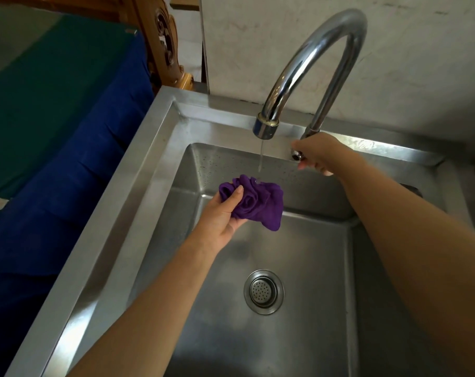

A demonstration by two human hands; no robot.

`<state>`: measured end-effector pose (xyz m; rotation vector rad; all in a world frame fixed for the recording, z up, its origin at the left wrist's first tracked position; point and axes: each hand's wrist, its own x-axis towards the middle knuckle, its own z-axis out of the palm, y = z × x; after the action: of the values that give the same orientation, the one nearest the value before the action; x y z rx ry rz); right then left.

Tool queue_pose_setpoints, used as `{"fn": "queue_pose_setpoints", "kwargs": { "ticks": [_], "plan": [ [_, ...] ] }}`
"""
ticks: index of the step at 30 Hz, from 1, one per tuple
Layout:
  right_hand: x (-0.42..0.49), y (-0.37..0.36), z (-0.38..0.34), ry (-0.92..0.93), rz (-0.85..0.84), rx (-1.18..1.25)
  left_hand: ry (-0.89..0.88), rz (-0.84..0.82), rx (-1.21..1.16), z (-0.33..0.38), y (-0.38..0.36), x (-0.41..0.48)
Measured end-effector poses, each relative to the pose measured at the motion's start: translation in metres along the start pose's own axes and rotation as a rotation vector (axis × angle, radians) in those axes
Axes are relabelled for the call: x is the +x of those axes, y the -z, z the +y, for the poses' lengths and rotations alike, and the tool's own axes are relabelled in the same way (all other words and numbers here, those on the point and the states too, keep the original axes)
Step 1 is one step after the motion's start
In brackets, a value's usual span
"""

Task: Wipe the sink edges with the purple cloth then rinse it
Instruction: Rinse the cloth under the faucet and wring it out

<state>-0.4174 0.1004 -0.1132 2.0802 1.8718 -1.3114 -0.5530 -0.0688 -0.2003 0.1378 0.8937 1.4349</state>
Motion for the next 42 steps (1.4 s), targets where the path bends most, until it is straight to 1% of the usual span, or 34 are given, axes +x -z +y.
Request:
{"fn": "queue_pose_setpoints", "kwargs": {
  "ticks": [3,8,11,15,19,23,30,37,38,39,40,41,42],
  "plan": [
    [-0.002,0.001,-0.005,-0.013,-0.012,-0.067,0.007,0.012,0.011,-0.001,-0.002,0.001],
    [-0.005,0.003,-0.007,-0.010,-0.021,-0.104,0.011,0.011,-0.003,-0.001,0.000,0.001],
    [-0.006,0.001,-0.007,0.029,-0.033,-0.163,0.012,0.016,-0.006,-0.001,0.001,0.002],
    [-0.008,0.001,-0.006,0.087,0.016,-0.043,0.002,0.015,-0.004,-0.002,0.001,0.001],
    [-0.010,0.000,-0.005,0.017,-0.027,-0.061,0.006,0.016,-0.018,-0.004,0.003,0.001],
    [-0.010,-0.001,-0.006,0.081,0.022,-0.001,0.018,0.011,-0.025,-0.006,0.005,0.001],
    [-0.010,-0.002,-0.007,0.066,0.025,0.033,0.014,0.010,0.038,-0.008,0.003,0.002],
    [-0.025,-0.001,-0.009,0.048,0.036,-0.154,0.045,0.016,0.023,-0.005,0.002,0.003],
    [-0.032,0.002,-0.009,0.028,0.088,-0.221,0.052,0.021,0.045,-0.003,0.003,0.002],
    [-0.040,0.004,-0.006,0.038,0.204,-0.342,0.059,0.033,0.071,-0.002,0.003,0.002],
    [-0.050,0.005,0.001,0.083,0.381,-0.483,0.060,0.046,0.095,-0.001,0.004,0.003],
    [-0.063,0.004,0.010,0.153,0.569,-0.565,0.056,0.055,0.110,0.000,0.005,0.004],
    [-0.077,-0.001,0.021,0.226,0.709,-0.567,0.049,0.060,0.117,0.002,0.005,0.005]
  ]
}}
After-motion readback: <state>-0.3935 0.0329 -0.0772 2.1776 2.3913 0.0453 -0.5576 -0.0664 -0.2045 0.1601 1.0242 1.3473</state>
